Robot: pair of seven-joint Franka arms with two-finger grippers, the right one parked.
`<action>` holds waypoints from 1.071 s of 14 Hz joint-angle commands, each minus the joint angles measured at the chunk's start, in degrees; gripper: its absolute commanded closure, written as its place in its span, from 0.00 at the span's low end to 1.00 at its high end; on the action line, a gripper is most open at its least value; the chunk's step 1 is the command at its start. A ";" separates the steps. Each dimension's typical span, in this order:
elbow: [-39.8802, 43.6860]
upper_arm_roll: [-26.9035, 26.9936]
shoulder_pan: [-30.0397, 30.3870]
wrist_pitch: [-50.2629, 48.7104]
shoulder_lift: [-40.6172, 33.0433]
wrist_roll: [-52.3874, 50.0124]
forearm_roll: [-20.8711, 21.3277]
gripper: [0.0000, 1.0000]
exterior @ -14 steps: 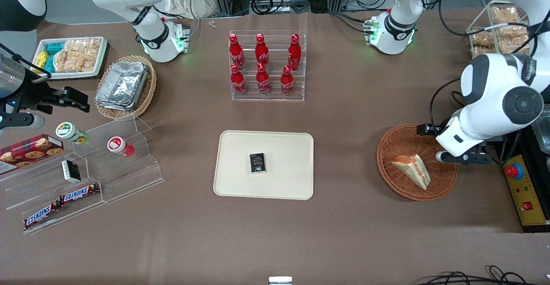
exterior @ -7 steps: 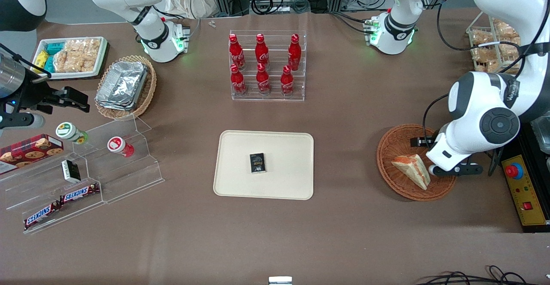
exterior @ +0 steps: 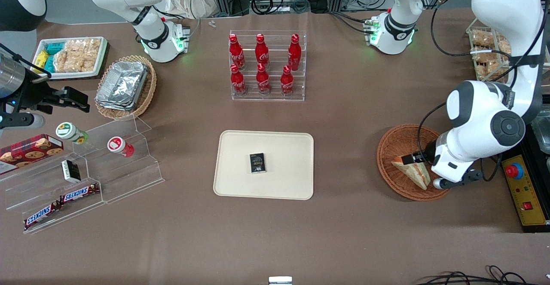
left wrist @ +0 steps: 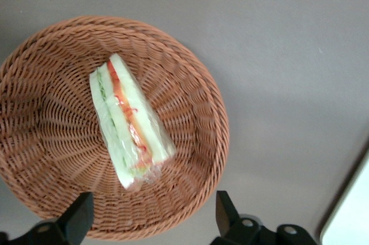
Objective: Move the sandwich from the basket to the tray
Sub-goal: 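Close the left gripper on the sandwich's wrapped edge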
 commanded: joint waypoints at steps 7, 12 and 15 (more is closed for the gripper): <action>-6.50 0.54 3.39 12.00 2.61 -8.55 -0.18 0.06; -7.99 0.54 3.39 14.47 3.93 -11.01 -0.27 0.13; -8.53 0.54 3.39 14.31 3.31 -11.10 -0.27 0.49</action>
